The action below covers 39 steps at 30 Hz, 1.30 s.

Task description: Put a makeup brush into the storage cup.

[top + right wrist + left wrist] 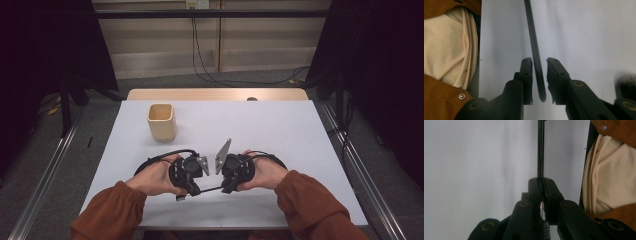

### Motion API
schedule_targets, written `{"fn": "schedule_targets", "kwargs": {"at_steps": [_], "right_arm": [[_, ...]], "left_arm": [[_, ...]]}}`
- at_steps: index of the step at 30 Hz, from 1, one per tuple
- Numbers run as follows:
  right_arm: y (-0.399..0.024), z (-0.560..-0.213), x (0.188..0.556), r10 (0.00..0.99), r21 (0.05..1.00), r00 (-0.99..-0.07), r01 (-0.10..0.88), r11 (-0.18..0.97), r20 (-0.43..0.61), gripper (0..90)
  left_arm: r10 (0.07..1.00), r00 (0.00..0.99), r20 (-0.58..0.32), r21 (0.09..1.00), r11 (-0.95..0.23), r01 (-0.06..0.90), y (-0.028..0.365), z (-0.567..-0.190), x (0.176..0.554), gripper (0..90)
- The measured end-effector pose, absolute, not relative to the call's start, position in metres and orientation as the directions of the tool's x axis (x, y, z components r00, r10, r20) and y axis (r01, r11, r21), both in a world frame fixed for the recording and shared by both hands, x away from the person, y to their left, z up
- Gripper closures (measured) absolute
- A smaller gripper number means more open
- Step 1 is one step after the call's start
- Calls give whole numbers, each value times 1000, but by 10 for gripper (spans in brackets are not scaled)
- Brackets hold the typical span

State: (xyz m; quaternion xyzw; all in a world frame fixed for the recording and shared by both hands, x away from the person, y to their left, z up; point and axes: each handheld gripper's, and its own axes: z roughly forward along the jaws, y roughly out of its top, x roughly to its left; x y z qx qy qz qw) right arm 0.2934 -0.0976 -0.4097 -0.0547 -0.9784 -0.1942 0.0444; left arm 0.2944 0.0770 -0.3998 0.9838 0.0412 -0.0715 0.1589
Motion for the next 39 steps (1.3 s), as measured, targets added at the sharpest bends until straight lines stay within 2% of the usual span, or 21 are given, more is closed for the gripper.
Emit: {"fn": "schedule_targets", "kwargs": {"at_steps": [3,14,18,21,26,39], "right_arm": [[-96,-412,293,74,382,-990,114,917,116,833],[-98,-416,292,84,381,-982,143,913,168,860],[-99,-417,292,70,393,-981,138,909,184,860],[-99,-416,291,74,390,-981,139,910,178,860],[-104,-415,293,93,400,-981,156,903,173,860],[-114,-417,294,144,403,-976,199,893,162,860]], "left_arm": [[46,987,-152,307,-947,91,77,-400,293,856],[39,992,-117,346,-935,77,82,-404,293,837],[41,990,-137,364,-927,89,83,-405,294,752],[58,989,-138,379,-919,107,84,-406,295,736],[80,988,-130,417,-900,128,88,-407,298,637],[225,970,-89,489,-839,239,106,-410,304,227]]}}
